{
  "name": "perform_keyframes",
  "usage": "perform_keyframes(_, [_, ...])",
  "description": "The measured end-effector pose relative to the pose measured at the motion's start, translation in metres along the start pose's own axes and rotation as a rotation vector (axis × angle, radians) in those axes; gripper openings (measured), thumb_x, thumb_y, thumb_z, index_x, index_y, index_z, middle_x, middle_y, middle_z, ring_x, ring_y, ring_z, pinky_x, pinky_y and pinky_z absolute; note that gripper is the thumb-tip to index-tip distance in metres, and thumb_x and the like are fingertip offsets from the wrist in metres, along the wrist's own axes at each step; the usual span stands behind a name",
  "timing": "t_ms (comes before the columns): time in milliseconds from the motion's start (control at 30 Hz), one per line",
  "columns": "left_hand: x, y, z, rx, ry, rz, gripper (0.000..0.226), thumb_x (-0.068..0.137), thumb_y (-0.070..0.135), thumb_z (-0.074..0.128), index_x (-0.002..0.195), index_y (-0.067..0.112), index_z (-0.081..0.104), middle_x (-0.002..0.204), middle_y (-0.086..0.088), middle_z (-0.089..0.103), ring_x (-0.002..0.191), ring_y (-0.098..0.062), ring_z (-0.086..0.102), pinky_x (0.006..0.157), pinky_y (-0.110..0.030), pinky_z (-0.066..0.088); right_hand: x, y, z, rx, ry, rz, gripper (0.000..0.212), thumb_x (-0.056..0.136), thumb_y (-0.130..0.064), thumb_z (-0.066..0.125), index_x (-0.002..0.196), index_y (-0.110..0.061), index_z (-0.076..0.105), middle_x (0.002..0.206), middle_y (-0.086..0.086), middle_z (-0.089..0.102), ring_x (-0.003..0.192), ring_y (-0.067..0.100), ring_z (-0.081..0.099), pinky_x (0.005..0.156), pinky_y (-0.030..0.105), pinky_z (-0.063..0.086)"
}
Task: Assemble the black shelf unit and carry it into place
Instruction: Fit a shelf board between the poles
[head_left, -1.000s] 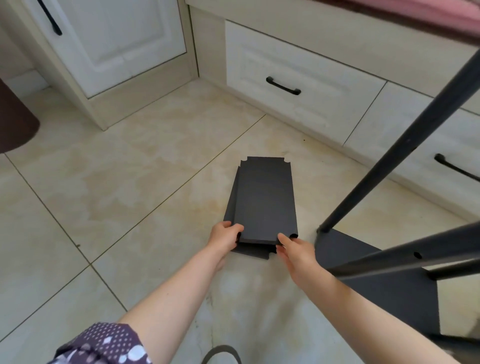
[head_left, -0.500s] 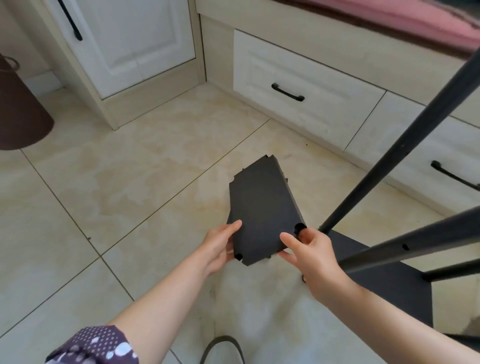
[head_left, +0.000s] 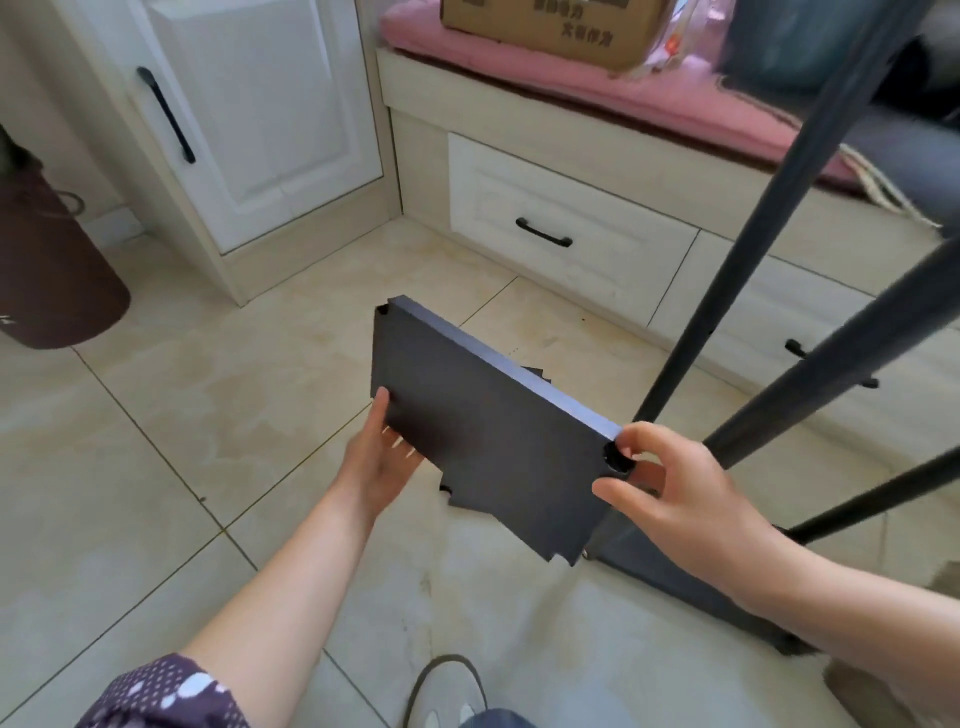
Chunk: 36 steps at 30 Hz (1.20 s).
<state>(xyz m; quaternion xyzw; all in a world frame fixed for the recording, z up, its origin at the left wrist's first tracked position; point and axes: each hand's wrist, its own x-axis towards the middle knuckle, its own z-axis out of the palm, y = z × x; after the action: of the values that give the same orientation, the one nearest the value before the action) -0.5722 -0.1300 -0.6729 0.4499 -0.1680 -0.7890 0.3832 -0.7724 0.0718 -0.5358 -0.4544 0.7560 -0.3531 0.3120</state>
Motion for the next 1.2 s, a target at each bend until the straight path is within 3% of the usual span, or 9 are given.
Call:
perform_keyframes(100, [-0.023, 0.011, 0.0, -0.029, -0.054, 0.067, 0.035, 0.101, 0.042, 0.056, 0.124, 0.017, 0.063, 0.122, -0.002, 0.072, 0.103, -0.022, 0.073, 0.072, -0.037, 0.063, -0.013, -0.018, -0.018, -0.008, 0.042, -0.07, 0.034, 0.086, -0.011, 0.073, 0.088, -0.038, 0.052, 0.101, -0.01, 0.06, 0.089, 0.007, 0.064, 0.067, 0.008, 0.044])
perform_keyframes(333, [-0.101, 0.041, 0.037, 0.008, -0.149, 0.173, 0.032, 0.102, 0.038, 0.053, 0.123, 0.014, 0.062, 0.126, -0.002, 0.064, 0.11, -0.023, 0.069, 0.073, -0.037, 0.062, -0.066, -0.063, -0.066, 0.005, 0.152, -0.185, 0.039, 0.087, -0.012, 0.073, 0.089, -0.045, 0.052, 0.104, -0.016, 0.059, 0.095, 0.009, 0.064, 0.084, 0.024, 0.048])
perform_keyframes(467, [-0.15, 0.068, 0.07, 0.037, -0.213, 0.219, 0.038, 0.1, 0.041, 0.057, 0.13, 0.018, 0.055, 0.127, 0.002, 0.06, 0.115, -0.027, 0.065, 0.077, -0.043, 0.061, -0.101, -0.094, -0.103, 0.049, 0.215, -0.288, 0.043, 0.085, -0.01, 0.074, 0.089, -0.047, 0.053, 0.103, -0.015, 0.061, 0.09, 0.008, 0.064, 0.08, 0.018, 0.048])
perform_keyframes(533, [-0.176, 0.081, 0.088, 0.065, -0.269, 0.247, 0.042, 0.097, 0.042, 0.059, 0.132, 0.02, 0.054, 0.128, 0.002, 0.062, 0.115, -0.028, 0.066, 0.084, -0.045, 0.059, -0.116, -0.109, -0.125, 0.082, 0.252, -0.331, 0.041, 0.086, -0.01, 0.074, 0.09, -0.047, 0.055, 0.103, -0.016, 0.062, 0.087, 0.006, 0.065, 0.077, 0.016, 0.048])
perform_keyframes(700, [-0.227, 0.102, 0.129, 0.154, -0.394, 0.321, 0.043, 0.097, 0.044, 0.058, 0.135, 0.024, 0.054, 0.138, 0.001, 0.061, 0.128, -0.025, 0.056, 0.104, -0.041, 0.047, -0.153, -0.14, -0.175, 0.179, 0.36, -0.412, 0.039, 0.085, -0.004, 0.073, 0.091, -0.041, 0.061, 0.097, -0.013, 0.065, 0.09, 0.019, 0.069, 0.083, 0.031, 0.058])
perform_keyframes(767, [-0.243, 0.106, 0.144, 0.172, -0.429, 0.335, 0.042, 0.095, 0.044, 0.059, 0.133, 0.024, 0.056, 0.136, 0.002, 0.063, 0.127, -0.022, 0.058, 0.103, -0.038, 0.047, -0.165, -0.148, -0.195, 0.195, 0.397, -0.426, 0.038, 0.085, -0.003, 0.073, 0.091, -0.039, 0.063, 0.093, -0.009, 0.065, 0.09, 0.022, 0.069, 0.085, 0.033, 0.058])
perform_keyframes(967, [-0.278, 0.102, 0.18, 0.242, -0.428, 0.347, 0.061, 0.08, 0.04, 0.073, 0.133, 0.015, 0.058, 0.129, -0.002, 0.069, 0.117, -0.023, 0.067, 0.095, -0.037, 0.054, -0.178, -0.153, -0.254, 0.393, 0.434, -0.405, 0.026, 0.088, -0.002, 0.069, 0.1, -0.025, 0.071, 0.096, 0.003, 0.069, 0.083, 0.012, 0.07, 0.066, 0.024, 0.058])
perform_keyframes(1067, [-0.288, 0.099, 0.199, 0.256, -0.388, 0.331, 0.046, 0.081, 0.035, 0.075, 0.119, 0.01, 0.066, 0.106, -0.001, 0.078, 0.096, -0.02, 0.075, 0.073, -0.029, 0.061, -0.172, -0.149, -0.277, 0.482, 0.451, -0.339, 0.028, 0.088, -0.005, 0.07, 0.112, -0.019, 0.067, 0.103, 0.009, 0.069, 0.085, 0.019, 0.074, 0.068, 0.033, 0.06])
perform_keyframes(1200, [-0.297, 0.106, 0.233, 0.286, -0.373, 0.324, 0.021, 0.088, 0.031, 0.074, 0.1, 0.014, 0.07, 0.083, 0.002, 0.077, 0.08, -0.016, 0.076, 0.077, -0.03, 0.057, -0.158, -0.144, -0.314, 0.611, 0.464, -0.27, 0.042, 0.084, -0.006, 0.075, 0.122, -0.01, 0.057, 0.104, 0.013, 0.069, 0.08, 0.023, 0.075, 0.062, 0.035, 0.06])
